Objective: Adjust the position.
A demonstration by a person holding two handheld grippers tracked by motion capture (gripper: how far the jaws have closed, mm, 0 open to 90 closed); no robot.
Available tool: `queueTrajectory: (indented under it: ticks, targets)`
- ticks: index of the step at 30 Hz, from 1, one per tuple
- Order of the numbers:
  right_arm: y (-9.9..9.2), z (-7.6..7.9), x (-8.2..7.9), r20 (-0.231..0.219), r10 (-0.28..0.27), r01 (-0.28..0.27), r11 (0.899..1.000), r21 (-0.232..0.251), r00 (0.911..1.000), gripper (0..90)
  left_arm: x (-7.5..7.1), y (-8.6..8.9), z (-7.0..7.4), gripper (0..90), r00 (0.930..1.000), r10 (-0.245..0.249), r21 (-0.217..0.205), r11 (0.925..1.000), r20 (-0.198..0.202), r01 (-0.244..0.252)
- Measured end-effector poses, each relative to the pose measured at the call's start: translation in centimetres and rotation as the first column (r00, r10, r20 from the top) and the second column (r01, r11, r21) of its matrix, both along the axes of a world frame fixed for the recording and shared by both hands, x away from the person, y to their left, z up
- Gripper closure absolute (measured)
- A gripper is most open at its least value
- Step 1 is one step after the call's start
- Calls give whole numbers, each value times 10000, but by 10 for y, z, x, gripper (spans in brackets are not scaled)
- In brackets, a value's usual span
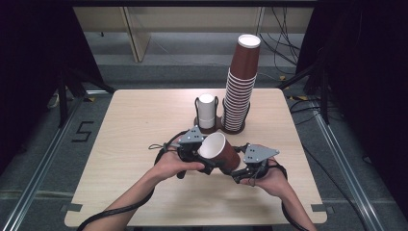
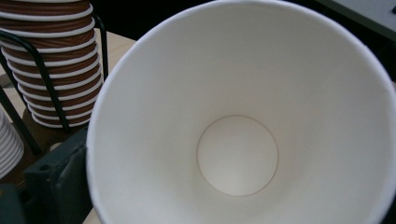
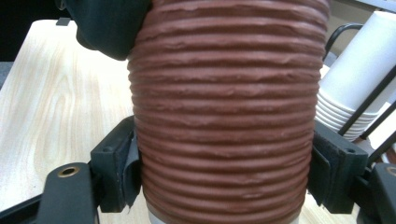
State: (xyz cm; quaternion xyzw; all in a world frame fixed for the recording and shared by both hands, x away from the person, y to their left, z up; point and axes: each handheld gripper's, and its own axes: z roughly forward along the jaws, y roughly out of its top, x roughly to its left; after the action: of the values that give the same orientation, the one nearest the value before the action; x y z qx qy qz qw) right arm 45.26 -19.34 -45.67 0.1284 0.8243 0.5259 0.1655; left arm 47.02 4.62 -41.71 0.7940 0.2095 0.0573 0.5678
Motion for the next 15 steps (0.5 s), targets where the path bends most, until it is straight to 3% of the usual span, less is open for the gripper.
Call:
queueTrajectory:
  ticks: [2, 3, 8, 15]
  targets:
    - [0, 0, 2, 258, 77, -76, 10000, -13, 9996, 238, -1, 1, 1, 28, 9999, -22, -52, 10000, 117, 23]
    - [1, 0, 1, 33, 94, -94, 10000, 22, 10000, 237, -2, 2, 1, 36, 9998, -79, -56, 10000, 180, 80]
    - [3, 1, 1, 106, 121, -119, 9998, -132, 9999, 231, -4, 3, 2, 68, 9983, -192, -215, 9996, 550, 204]
    - [8, 1, 2, -50, 213, -215, 9992, -344, 9998, 174, -7, 5, 0, 84, 9959, -329, 28, 9995, 844, 328]
